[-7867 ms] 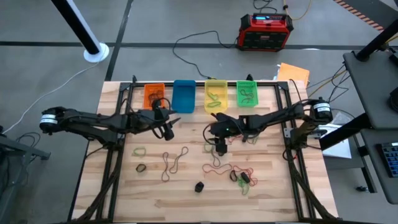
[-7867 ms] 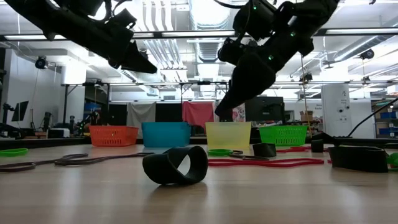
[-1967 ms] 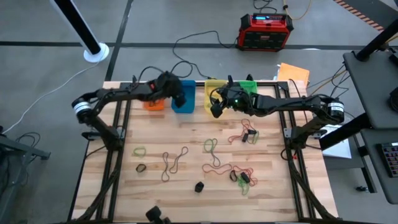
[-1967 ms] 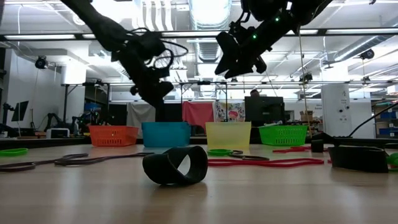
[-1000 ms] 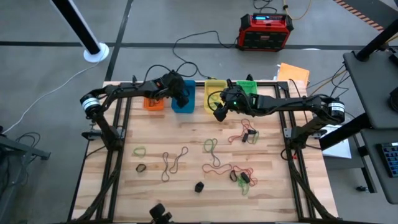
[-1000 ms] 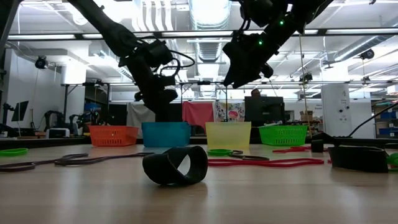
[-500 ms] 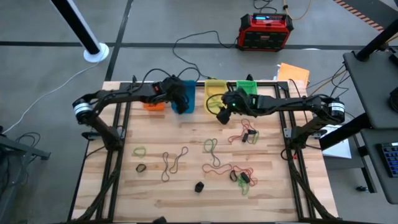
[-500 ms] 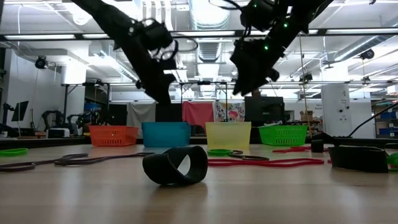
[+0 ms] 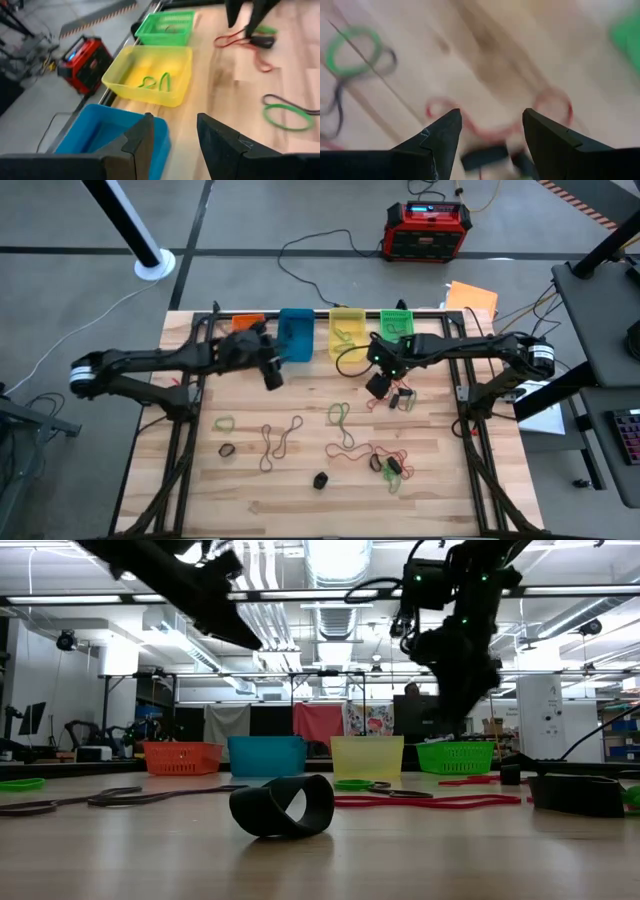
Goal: Sort rubber bands into baskets
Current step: Put the red rubber band into the green bin
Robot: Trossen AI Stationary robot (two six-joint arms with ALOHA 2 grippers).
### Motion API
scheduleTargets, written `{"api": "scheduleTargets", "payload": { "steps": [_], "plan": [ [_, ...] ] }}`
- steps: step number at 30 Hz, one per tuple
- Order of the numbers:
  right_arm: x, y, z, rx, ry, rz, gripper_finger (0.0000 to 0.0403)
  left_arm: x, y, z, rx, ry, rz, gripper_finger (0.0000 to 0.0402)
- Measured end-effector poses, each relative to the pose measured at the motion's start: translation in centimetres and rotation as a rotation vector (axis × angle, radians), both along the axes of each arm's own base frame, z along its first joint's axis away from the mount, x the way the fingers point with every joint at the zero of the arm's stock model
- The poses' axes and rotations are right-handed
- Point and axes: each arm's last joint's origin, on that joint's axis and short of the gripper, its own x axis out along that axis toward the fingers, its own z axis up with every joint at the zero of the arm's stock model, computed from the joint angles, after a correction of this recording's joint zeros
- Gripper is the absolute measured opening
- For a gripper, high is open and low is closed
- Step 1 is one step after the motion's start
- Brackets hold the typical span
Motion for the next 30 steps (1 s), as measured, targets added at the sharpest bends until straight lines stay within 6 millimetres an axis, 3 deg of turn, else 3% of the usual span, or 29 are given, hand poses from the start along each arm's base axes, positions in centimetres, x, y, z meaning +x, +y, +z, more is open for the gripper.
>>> {"api": "scheduleTargets", "payload": {
  "steps": [5, 12, 22, 30],
  "plan": [
    [-1.4, 0.8, 0.5, 0.064, 0.173, -0.052, 0.0206, -2.1, -1.3, -1.0, 0.012, -0.142, -0.028, 0.0134],
    [-1.4, 0.3, -0.4, -0.008, 0.187, -0.087, 0.0205, -3.5, -1.7, -2.4, 0.036, -0.320, -0.031, 0.0134],
    [-1.2, -1.5, -1.2, -0.045, 0.142, -0.127, 0.0171, -3.8, -1.7, -1.3, 0.052, -0.362, -0.034, 0.0134],
    [-3.4, -0.7, -2.6, 0.019, 0.314, -0.188, 0.0156, -3.7, -1.7, 0.3, 0.081, -0.340, -0.047, 0.0134]
  ]
}}
